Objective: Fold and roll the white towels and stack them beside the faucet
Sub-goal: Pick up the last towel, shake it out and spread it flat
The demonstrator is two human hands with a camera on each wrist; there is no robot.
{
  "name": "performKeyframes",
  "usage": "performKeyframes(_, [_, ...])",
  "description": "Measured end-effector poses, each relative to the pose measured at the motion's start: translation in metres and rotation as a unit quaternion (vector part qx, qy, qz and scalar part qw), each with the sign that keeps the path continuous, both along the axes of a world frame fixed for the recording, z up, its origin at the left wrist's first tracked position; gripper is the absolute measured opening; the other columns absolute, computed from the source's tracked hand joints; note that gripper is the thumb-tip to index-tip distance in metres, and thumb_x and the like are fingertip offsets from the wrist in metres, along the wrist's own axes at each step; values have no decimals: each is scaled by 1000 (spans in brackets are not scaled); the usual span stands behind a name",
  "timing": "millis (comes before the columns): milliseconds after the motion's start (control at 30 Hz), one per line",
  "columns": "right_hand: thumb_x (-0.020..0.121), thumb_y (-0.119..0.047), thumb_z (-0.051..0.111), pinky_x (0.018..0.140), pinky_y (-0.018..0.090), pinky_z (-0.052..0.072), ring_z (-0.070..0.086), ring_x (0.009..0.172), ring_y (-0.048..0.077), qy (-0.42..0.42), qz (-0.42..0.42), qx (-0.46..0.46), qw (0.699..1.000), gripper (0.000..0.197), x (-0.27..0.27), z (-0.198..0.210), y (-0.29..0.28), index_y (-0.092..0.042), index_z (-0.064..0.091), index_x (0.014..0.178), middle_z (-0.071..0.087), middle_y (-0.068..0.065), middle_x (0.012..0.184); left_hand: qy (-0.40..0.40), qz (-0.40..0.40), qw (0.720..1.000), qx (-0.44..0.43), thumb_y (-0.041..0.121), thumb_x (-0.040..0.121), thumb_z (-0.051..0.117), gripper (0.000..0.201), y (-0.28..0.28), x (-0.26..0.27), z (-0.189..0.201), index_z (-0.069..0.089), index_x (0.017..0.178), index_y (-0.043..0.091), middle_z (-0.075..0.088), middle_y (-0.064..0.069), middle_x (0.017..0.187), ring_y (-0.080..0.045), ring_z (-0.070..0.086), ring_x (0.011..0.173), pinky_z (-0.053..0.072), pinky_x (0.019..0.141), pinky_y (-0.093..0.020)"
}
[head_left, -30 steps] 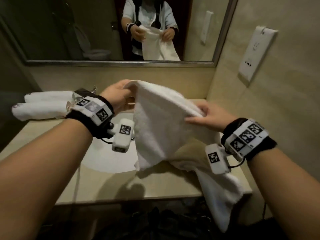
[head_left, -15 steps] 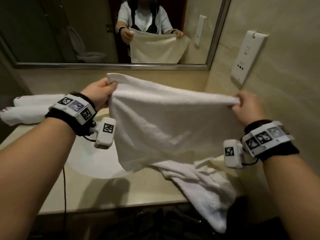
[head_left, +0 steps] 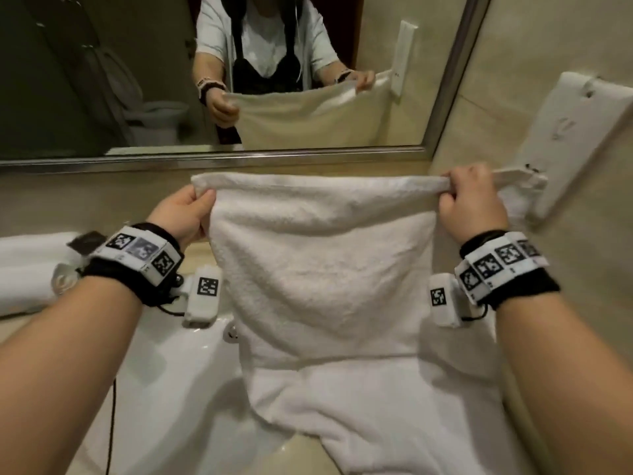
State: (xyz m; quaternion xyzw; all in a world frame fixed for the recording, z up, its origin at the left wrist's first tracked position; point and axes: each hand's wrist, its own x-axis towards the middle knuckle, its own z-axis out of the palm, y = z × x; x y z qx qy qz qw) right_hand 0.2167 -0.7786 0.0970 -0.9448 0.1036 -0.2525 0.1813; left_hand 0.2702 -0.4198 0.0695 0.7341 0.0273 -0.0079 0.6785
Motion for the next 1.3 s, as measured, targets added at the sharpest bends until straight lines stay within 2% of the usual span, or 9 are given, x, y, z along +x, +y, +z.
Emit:
performKeyframes(200, [89, -13, 47, 84, 38, 43, 52, 99, 34, 161, -4, 9, 987, 24, 99, -100, -13, -9, 53, 112, 42, 15, 120, 111, 22, 977, 179, 28, 93, 47, 28, -6, 97, -103, 58, 105, 5, 63, -23, 108, -38, 60, 102, 48, 92, -54])
performKeyframes(300, [89, -16, 49, 89, 34, 41, 53, 101, 32, 221, -16, 39, 974, 29, 126, -147, -16, -12, 50, 117, 38, 13, 127, 146, 9, 947, 286, 33, 93, 46, 31, -11, 125, -144, 57, 97, 4, 63, -27, 108, -39, 60, 102, 48, 94, -49])
performKeyframes(433, [83, -16, 61, 96, 34, 40, 53, 98, 28, 286, -40, 91, 953, 56, 135, -184, -21, -19, 35, 132, 17, 10, 143, 142, -21, 898, 416, 32, 95, 41, 39, -16, 143, -172, 60, 108, 0, 61, -25, 114, -38, 55, 107, 42, 88, -37])
performKeyframes(600, [85, -20, 59, 100, 37, 36, 46, 116, 33, 377, -4, -25, 926, 36, 122, -195, -31, -12, 49, 119, 41, 15, 130, 151, -39, 859, 489, 33, 96, 38, 41, -8, 154, -176, 58, 105, -1, 61, -27, 109, -40, 55, 101, 38, 78, -35])
performKeyframes(800, [89, -18, 53, 105, 36, 33, 43, 122, 32, 391, 29, -50, 919, 33, 124, -187, -24, -7, 51, 120, 43, 16, 132, 147, -34, 849, 506, 28, 93, 41, 31, -10, 149, -167, 54, 99, 1, 60, -27, 105, -40, 55, 96, 37, 74, -36])
performKeyframes(933, [91, -15, 48, 94, 32, 40, 53, 111, 31, 375, 50, -10, 925, 28, 101, -161, -14, -6, 59, 114, 51, 17, 126, 84, -21, 873, 481, 27, 88, 55, 39, -23, 112, -145, 46, 120, 8, 48, -19, 125, -38, 50, 112, 41, 97, -43])
performKeyframes(1067, [90, -17, 50, 82, 24, 39, 58, 97, 23, 306, 121, 12, 944, 21, 27, -129, 10, -11, 63, 106, 63, 10, 112, 25, -175, 879, 443, 26, 90, 53, 19, -42, 30, -120, 56, 106, 16, 60, -2, 99, -22, 57, 89, 44, 80, -30])
performKeyframes(1167, [89, -19, 53, 69, 16, 30, 57, 88, 20, 305, 219, -6, 927, 17, -46, -116, 35, -12, 65, 99, 67, 7, 98, 13, -357, 828, 433, 26, 91, 51, 13, -66, -49, -112, 60, 98, 20, 62, 3, 90, -17, 58, 87, 40, 76, -24])
performKeyframes(1300, [86, -35, 57, 67, 24, 37, 55, 77, 13, 369, 266, 8, 891, 18, -146, -120, 57, -20, 64, 91, 67, -1, 88, -10, -511, 722, 467, 33, 89, 53, 17, -93, -134, -114, 62, 100, 23, 63, 6, 90, -10, 52, 82, 41, 76, -23])
